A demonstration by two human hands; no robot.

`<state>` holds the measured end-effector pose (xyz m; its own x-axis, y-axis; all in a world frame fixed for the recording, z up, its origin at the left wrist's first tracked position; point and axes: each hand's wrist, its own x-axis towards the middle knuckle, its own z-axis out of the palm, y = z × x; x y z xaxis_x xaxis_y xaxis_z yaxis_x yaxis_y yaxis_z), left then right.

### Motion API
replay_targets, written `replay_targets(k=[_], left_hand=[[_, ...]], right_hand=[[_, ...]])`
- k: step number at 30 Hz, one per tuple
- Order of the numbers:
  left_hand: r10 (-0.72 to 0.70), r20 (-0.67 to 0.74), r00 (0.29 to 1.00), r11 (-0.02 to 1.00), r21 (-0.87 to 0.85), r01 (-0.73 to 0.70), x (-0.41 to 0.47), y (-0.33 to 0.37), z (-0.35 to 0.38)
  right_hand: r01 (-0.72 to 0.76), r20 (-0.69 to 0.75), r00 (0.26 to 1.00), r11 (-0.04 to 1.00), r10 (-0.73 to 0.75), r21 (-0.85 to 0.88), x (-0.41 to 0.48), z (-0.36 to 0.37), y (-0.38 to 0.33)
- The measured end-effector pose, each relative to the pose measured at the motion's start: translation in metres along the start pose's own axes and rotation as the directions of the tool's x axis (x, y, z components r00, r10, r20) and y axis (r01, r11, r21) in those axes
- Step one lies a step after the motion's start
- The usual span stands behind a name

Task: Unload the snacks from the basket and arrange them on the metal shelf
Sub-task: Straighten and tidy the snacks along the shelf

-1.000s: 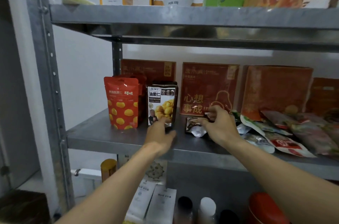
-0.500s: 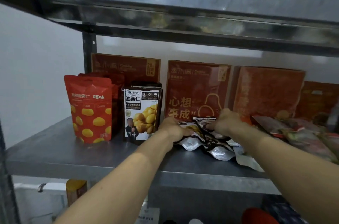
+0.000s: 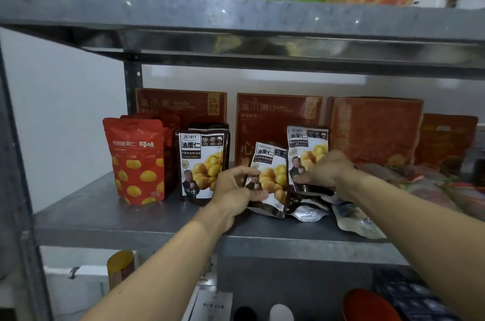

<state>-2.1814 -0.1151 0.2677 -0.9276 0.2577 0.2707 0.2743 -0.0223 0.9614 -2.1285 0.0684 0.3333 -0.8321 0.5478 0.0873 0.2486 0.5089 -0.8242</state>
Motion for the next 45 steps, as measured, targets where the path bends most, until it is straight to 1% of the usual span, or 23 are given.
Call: replay_targets(k=[3, 5, 7, 10, 12, 14, 16, 20, 27, 32, 37, 40, 43, 45], left_hand=[[0.151, -0.066, 0.986, 0.985, 0.095, -0.144, -0.017, 0.003, -0.009], [0.22, -0.117, 0.968, 0.966, 0.164, -0.199, -0.026, 0.0, -0.02], [0.26, -0.151, 0.954, 0.947, 0.233, -0.221, -0.035, -0.002, -0.032], [0.301, -0.205, 0.931, 0.923, 0.308, -0.23, -0.045, -0.003, -0.053], [0.302, -0.234, 0.924, 0.918, 0.332, -0.216, -0.048, -0.001, -0.068], [0.305, -0.247, 0.92, 0.912, 0.354, -0.208, -0.048, 0.0, -0.082], [0.321, -0.227, 0.919, 0.901, 0.372, -0.223, -0.044, -0.001, -0.094], [0.324, -0.191, 0.927, 0.902, 0.356, -0.242, -0.031, -0.006, -0.108], [0.277, -0.135, 0.951, 0.939, 0.25, -0.238, -0.009, -0.013, -0.116], [0.287, -0.088, 0.954, 0.939, 0.225, -0.261, -0.013, -0.011, -0.116], [0.292, -0.078, 0.953, 0.909, 0.332, -0.252, -0.013, -0.021, -0.134], [0.273, -0.089, 0.958, 0.908, 0.352, -0.226, -0.021, -0.023, -0.142], [0.256, -0.104, 0.961, 0.945, 0.238, -0.226, -0.029, -0.016, -0.144], [0.209, -0.097, 0.973, 0.97, 0.147, -0.193, -0.029, -0.017, -0.145]], right_hand=[[0.078, -0.027, 0.997, 0.991, -0.075, 0.11, -0.008, 0.003, 0.009], [0.124, -0.051, 0.992, 0.985, -0.118, 0.119, -0.032, 0.005, 0.006], [0.177, -0.086, 0.982, 0.976, -0.167, 0.127, -0.048, 0.01, 0.005], [0.236, -0.063, 0.971, 0.957, -0.229, 0.167, -0.071, 0.019, -0.001], [0.249, -0.036, 0.968, 0.95, -0.247, 0.19, -0.078, 0.032, -0.001], [0.254, -0.03, 0.967, 0.954, -0.253, 0.16, -0.083, 0.047, -0.002], [0.25, -0.022, 0.968, 0.959, -0.249, 0.131, -0.087, 0.06, -0.003], [0.261, -0.018, 0.965, 0.96, -0.26, 0.099, -0.096, 0.08, -0.011], [0.265, -0.045, 0.964, 0.963, -0.263, 0.046, -0.096, 0.115, -0.024], [0.262, -0.067, 0.963, 0.965, -0.262, -0.003, -0.096, 0.132, -0.029], [0.275, -0.115, 0.954, 0.961, -0.276, -0.026, -0.1, 0.146, -0.035], [0.286, -0.142, 0.947, 0.958, -0.287, -0.026, -0.102, 0.159, -0.037], [0.317, -0.152, 0.936, 0.948, -0.317, -0.022, -0.103, 0.169, -0.04], [0.331, -0.148, 0.932, 0.943, -0.329, -0.013, -0.105, 0.174, -0.043]])
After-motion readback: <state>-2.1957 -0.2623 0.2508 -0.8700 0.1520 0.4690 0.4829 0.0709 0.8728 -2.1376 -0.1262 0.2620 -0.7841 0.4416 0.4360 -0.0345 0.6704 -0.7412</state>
